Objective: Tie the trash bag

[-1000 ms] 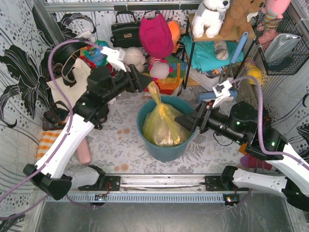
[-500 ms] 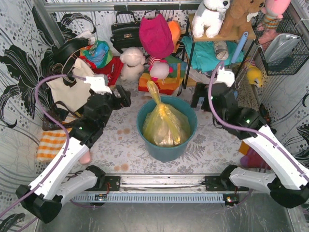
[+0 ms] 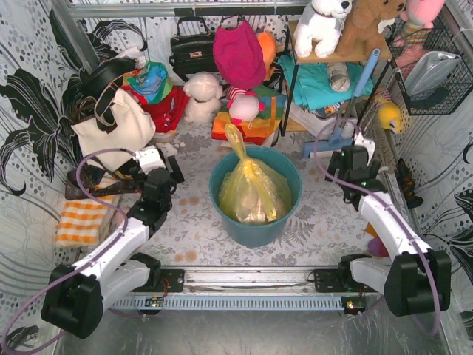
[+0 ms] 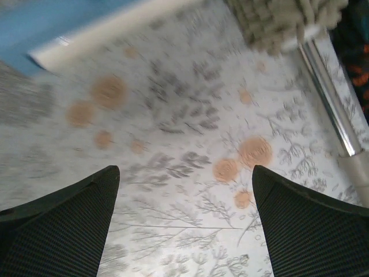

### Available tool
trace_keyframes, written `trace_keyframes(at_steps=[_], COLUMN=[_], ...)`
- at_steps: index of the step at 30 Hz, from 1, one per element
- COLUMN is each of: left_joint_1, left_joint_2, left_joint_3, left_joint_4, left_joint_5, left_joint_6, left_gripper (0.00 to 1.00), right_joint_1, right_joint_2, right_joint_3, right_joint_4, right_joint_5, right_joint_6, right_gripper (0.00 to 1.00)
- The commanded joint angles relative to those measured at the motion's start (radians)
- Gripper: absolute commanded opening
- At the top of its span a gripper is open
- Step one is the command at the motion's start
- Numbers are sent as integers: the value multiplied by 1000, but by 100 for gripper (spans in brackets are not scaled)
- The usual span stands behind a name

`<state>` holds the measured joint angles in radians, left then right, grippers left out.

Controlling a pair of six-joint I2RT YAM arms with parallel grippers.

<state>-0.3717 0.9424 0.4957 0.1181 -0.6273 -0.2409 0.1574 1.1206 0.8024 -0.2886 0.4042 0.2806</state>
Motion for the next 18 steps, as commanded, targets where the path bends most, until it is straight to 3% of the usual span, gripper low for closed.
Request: trace_keyframes(at_steps=[1,5,8,9,16,18], left_joint_1=[35,71,122,128,168,196], left_joint_2=[67,183,275,287,474,455], left_joint_3=[-137,-270,-334,-321,-345,-366], left_joint_4=[370,681,910,907,1199,1199], left_joint_5=[-70,-77,-18,-3,221,289], left_joint_6=[64,102,126,125,226,199], left_gripper=[98,98,98,98,98,98], right_joint_1=[-47,-54,-59,-60,-67,-67], right_joint_2=[-28,-13,27,47,155,202], right_joint_3=[-240,-473,-574,-598,-617,-586], right_joint_4=[401,815,1014,1071,1298,1309], right_joint_5=[106,123,108,99,-42,-85], right_joint_6=[-111,-199,-234,-233,-239,-262], right_gripper=[97,97,97,97,97,97])
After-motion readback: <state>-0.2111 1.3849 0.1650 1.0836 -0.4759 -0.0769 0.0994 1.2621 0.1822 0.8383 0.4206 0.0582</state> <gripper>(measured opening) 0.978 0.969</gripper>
